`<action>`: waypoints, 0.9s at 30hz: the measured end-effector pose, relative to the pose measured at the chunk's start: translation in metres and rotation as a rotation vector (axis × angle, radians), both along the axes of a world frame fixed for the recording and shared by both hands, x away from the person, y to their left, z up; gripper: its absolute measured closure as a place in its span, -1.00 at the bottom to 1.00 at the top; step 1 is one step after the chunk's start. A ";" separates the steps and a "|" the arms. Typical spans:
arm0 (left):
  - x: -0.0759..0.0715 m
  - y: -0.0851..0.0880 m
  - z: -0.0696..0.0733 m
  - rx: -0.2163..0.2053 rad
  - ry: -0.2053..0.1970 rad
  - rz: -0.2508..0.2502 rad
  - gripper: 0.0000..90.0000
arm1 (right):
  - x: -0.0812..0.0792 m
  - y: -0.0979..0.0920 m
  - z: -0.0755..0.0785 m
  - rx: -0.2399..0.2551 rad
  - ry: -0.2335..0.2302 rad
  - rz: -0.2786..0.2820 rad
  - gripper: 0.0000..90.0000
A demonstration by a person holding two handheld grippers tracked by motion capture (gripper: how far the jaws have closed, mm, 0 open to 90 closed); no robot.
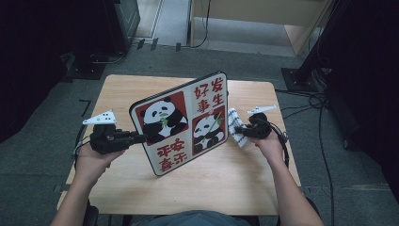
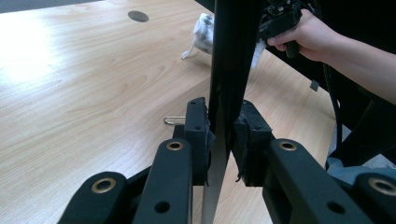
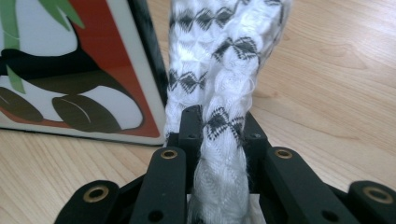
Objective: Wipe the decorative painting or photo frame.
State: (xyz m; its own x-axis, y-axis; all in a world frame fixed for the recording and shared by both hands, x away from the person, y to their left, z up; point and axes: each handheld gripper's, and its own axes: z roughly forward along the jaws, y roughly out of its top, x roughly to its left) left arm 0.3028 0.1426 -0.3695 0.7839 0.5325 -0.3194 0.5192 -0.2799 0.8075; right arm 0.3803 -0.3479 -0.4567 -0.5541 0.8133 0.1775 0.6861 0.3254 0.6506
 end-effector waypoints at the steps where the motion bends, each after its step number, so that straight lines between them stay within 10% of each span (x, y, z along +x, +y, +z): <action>1: 0.000 0.000 0.000 0.001 -0.001 0.000 0.72 | 0.000 -0.001 0.000 -0.002 -0.003 0.000 0.72; 27: 0.000 0.001 -0.002 0.008 0.004 0.003 0.72 | 0.024 -0.047 -0.005 -0.025 -0.036 -0.173 0.72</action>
State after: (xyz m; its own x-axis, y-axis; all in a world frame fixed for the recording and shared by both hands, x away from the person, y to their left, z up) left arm 0.3031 0.1434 -0.3713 0.7808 0.5374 -0.3186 0.5236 -0.2848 0.8029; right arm 0.4042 -0.3950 -0.4612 -0.4107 0.9012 0.1383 0.7099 0.2209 0.6688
